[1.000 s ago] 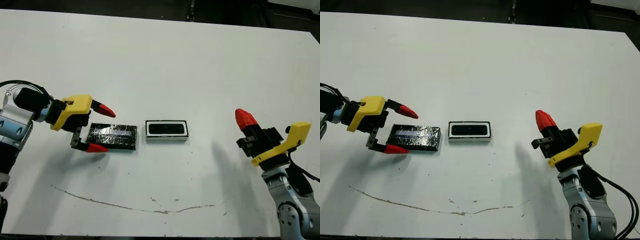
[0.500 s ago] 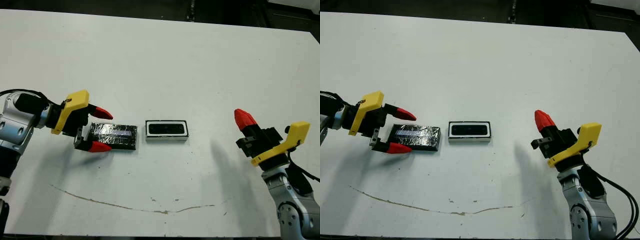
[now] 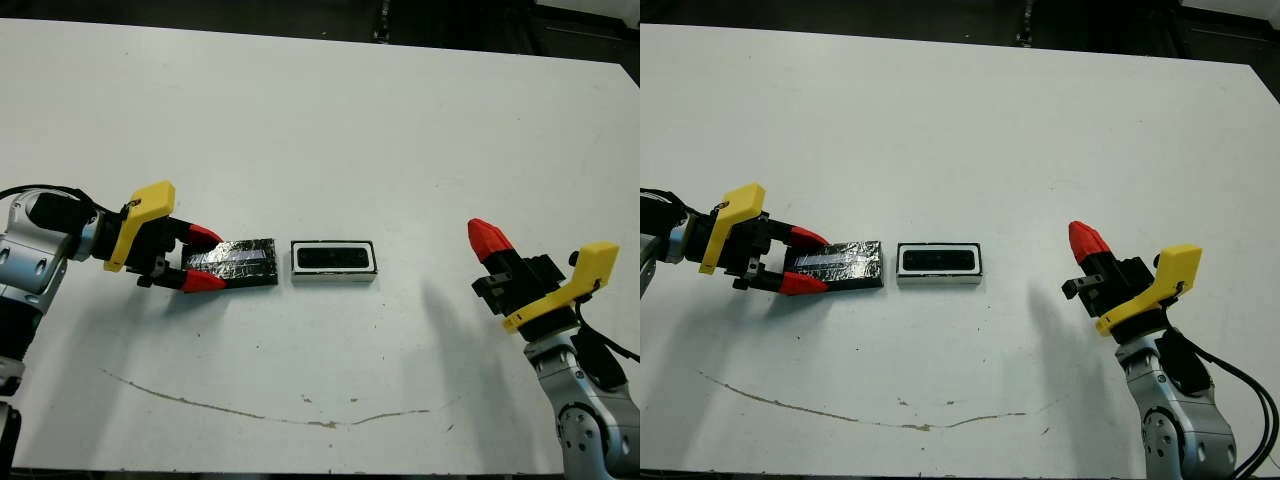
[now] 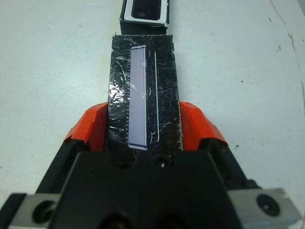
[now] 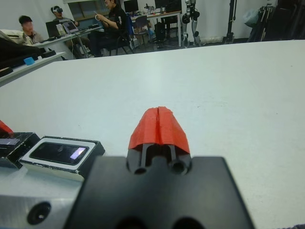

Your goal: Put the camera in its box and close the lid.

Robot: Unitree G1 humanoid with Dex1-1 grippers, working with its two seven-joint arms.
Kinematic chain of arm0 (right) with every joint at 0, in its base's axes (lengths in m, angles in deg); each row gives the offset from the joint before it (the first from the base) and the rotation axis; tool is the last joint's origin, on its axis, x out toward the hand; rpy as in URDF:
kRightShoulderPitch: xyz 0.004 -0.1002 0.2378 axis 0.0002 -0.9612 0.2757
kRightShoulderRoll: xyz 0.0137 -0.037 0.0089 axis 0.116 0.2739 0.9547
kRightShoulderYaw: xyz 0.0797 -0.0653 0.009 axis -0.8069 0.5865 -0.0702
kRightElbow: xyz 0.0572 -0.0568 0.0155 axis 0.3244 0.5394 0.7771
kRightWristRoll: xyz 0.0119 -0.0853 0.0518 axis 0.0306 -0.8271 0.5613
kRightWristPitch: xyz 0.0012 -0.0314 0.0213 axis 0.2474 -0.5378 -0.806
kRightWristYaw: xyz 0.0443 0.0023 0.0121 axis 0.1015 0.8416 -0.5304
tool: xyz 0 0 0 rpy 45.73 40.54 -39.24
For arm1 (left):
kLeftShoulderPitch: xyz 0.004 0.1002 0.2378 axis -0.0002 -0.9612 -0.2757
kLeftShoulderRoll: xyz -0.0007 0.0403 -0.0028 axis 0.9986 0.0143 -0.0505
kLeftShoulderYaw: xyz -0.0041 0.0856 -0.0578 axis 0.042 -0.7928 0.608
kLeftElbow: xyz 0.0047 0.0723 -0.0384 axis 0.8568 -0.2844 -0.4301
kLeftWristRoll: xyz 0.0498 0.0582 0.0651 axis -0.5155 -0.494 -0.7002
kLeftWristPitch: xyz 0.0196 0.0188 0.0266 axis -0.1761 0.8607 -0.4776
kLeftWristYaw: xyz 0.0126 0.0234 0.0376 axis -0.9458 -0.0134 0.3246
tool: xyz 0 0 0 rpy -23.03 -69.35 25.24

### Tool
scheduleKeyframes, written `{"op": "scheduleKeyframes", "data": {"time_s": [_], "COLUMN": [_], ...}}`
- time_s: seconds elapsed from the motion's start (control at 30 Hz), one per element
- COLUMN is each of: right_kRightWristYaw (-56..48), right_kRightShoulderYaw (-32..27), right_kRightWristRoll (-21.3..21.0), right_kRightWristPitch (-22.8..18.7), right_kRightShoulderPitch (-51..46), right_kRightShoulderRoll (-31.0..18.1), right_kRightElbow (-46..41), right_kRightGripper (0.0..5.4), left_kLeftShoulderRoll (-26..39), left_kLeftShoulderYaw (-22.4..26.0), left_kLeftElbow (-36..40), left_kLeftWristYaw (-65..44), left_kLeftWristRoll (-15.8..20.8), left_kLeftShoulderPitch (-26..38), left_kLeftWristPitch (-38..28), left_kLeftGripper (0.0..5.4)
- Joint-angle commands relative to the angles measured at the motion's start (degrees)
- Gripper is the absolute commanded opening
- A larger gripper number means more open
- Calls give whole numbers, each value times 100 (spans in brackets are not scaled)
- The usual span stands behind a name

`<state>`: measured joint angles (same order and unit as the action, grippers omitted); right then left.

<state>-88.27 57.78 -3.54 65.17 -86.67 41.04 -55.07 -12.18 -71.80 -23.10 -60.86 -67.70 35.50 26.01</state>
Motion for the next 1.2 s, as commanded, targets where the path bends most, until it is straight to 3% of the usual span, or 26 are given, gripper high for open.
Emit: {"op": "scheduleKeyframes", "data": {"time_s": [0.03,0.27,0.53,0.73,1.2], "right_kRightWristYaw": [-31,43,-3,-32,-7], "right_kRightShoulderYaw": [-49,-38,-17,-6,23], "right_kRightWristRoll": [52,96,69,75,97], "right_kRightWristPitch": [-59,-136,-97,-69,-110], "right_kRightShoulderPitch": [-45,-52,-54,-54,-66], "right_kRightShoulderRoll": [-95,-98,-116,-103,-86], "right_kRightElbow": [19,-14,12,34,39], "right_kRightGripper": [0,0,0,0,0], "left_kLeftShoulderRoll": [-38,-230,-915,-1115,-1350], "left_kLeftShoulderYaw": [-19,306,1099,1007,509], "left_kLeftElbow": [-99,62,390,252,-174], "left_kLeftWristYaw": [12,554,1591,1391,966], "left_kLeftWristRoll": [-17,104,914,1142,871], "left_kLeftShoulderPitch": [-137,-400,-806,-601,-105], "left_kLeftWristPitch": [-8,-258,36,157,56], "left_kLeftGripper": [315,315,315,315,315]}}
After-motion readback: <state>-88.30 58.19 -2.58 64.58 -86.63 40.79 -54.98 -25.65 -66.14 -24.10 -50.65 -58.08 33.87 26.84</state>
